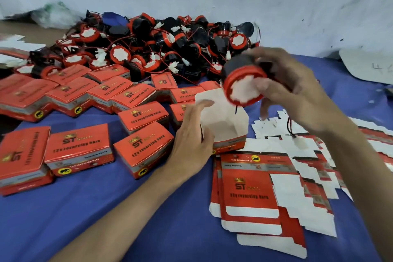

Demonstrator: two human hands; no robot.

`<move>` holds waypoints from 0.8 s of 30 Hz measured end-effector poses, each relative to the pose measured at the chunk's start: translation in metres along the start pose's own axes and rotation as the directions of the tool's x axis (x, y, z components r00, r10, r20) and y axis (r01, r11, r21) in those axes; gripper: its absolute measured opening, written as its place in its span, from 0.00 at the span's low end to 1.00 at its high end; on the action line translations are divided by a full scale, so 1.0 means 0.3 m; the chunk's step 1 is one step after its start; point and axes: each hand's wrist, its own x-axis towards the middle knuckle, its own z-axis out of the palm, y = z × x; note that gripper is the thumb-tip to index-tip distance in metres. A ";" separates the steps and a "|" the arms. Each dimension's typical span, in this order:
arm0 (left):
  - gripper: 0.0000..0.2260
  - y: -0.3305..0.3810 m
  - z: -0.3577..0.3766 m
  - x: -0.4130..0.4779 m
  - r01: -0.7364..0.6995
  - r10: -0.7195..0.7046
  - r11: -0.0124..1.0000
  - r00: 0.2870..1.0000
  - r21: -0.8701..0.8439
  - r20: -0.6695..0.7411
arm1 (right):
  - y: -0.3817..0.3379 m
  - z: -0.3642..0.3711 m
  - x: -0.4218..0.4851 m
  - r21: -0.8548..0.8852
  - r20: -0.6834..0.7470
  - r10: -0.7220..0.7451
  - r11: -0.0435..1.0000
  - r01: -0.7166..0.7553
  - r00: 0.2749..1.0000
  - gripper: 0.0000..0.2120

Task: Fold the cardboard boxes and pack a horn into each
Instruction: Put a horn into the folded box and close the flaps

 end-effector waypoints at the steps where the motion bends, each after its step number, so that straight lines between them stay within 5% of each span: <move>1: 0.23 0.003 -0.001 0.001 0.015 -0.014 1.000 1.000 -0.026 0.008 | 0.003 0.020 -0.004 -0.046 0.065 0.021 0.999 -0.018 0.998 0.14; 3: 0.20 0.006 -0.002 0.001 0.049 -0.047 0.993 0.999 -0.111 0.022 | 0.029 0.064 -0.009 -0.283 0.129 0.065 0.959 -0.026 0.990 0.12; 6: 0.23 0.018 -0.011 -0.002 0.119 -0.111 0.962 0.993 -0.246 0.048 | 0.098 0.096 -0.023 -0.654 0.128 0.193 0.754 -0.064 0.973 0.19; 10: 0.26 0.030 -0.020 -0.006 0.182 -0.162 0.937 0.983 -0.298 0.090 | 0.126 0.126 -0.044 -0.768 0.058 0.292 0.623 -0.144 0.955 0.37; 14: 0.22 0.037 -0.030 -0.014 0.160 -0.146 0.925 0.987 -0.344 0.067 | 0.166 0.170 -0.051 -0.842 0.064 0.289 0.529 -0.104 0.955 0.29; 17: 0.13 0.047 -0.017 -0.016 0.184 -0.187 0.943 0.982 -0.276 0.016 | 0.172 0.204 -0.062 -0.938 0.099 0.235 0.348 0.011 0.967 0.28; 21: 0.16 0.063 -0.001 -0.008 0.254 -0.259 0.941 0.966 -0.222 0.007 | 0.140 0.173 -0.062 -0.867 0.154 0.234 0.498 0.018 0.960 0.14; 23: 0.18 0.065 -0.004 -0.003 0.263 -0.265 0.947 0.964 -0.187 0.012 | 0.087 0.114 -0.081 -0.804 0.160 0.275 0.593 -0.036 0.948 0.20; 24: 0.19 0.062 -0.007 0.001 0.257 -0.259 0.953 0.966 -0.159 0.010 | 0.055 0.086 -0.099 -0.841 0.122 0.295 0.538 -0.059 0.948 0.24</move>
